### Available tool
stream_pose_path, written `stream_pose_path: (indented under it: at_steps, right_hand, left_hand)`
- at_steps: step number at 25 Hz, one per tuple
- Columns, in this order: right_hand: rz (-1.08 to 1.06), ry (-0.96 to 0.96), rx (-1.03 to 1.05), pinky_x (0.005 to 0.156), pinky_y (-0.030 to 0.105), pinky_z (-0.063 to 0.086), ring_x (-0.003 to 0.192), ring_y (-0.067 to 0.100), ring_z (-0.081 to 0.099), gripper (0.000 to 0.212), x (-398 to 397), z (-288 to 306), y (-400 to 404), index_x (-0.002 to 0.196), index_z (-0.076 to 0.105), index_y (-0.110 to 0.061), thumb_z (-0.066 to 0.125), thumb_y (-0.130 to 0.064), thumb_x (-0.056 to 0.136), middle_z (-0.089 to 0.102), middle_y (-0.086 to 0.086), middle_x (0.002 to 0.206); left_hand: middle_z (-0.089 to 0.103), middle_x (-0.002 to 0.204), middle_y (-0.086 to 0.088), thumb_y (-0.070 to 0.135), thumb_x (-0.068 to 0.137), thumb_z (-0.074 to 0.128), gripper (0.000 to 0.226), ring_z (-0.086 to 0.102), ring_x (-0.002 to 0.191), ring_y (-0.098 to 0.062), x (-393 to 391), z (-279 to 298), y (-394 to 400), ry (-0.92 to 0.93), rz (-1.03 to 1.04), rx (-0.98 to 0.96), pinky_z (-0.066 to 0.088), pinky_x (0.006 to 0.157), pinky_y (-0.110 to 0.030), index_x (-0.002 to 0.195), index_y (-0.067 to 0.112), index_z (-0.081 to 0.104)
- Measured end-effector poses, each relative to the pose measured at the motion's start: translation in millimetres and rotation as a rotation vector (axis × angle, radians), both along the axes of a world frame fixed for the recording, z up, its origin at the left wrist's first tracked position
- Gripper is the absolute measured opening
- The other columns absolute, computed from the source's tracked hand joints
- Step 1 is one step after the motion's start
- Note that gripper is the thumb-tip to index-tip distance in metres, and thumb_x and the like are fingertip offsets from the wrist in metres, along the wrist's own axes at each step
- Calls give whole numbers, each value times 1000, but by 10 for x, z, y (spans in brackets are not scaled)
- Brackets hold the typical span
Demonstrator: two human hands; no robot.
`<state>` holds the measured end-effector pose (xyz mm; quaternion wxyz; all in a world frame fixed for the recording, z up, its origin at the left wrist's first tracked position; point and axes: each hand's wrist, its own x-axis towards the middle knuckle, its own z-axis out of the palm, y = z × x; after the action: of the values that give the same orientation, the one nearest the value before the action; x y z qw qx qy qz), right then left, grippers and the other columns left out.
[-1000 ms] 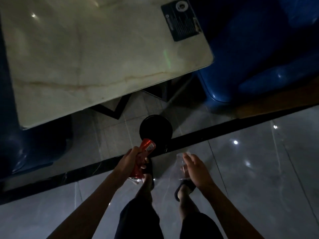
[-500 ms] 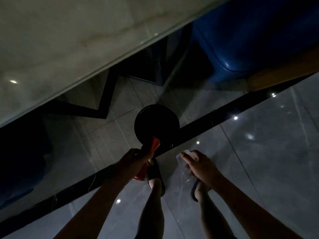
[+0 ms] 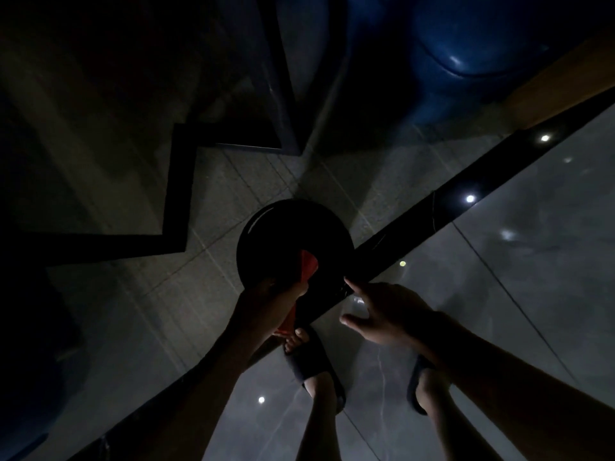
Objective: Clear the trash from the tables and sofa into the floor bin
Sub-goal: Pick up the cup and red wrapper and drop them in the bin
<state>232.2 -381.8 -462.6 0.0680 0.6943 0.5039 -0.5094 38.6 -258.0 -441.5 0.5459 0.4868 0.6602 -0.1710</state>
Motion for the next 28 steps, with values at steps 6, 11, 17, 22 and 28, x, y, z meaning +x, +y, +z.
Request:
stream_pose_path:
  at_steps: [6,11,17,22,28]
  right_hand:
    - [133,-33,247,96,36,48,115,21,62,76,3,-159,-90,149,23,-24,46,-64,88,62,-1,132]
    - [213,-23,236,98,38,46,109,17,63,74,168,-142,-174,149,22,-21,41,-63,91,62,-1,129]
    - [151,28,178,97,33,41,106,9,61,75,328,-193,-377,148,21,-29,38,-69,87,62,-9,122]
    - [110,19,175,100,36,44,111,13,60,76,301,-311,-408,149,19,-30,37,-69,87,61,-6,125]
    - [147,-4,152,102,38,42,117,16,56,77,287,-207,-388,152,12,-29,34,-67,90,47,-5,146]
  left_hand:
    - [61,93,20,59,68,75,51,60,98,-11,201,-642,95,-22,-82,64,41,76,-25,107,28,65]
    - [69,114,2,59,60,79,76,63,110,-20,411,-1074,16,64,-122,133,50,95,-38,124,20,61]
    - [67,122,-6,54,71,75,61,62,114,-28,680,-1522,-346,120,-343,421,47,92,-37,121,23,63]
    - [29,156,-15,54,74,75,98,34,141,-33,645,-1684,-380,152,-360,330,35,112,-46,153,21,25]
    - [7,165,-7,86,68,47,112,9,151,-27,305,-1048,-405,61,-664,533,23,117,-46,157,26,11]
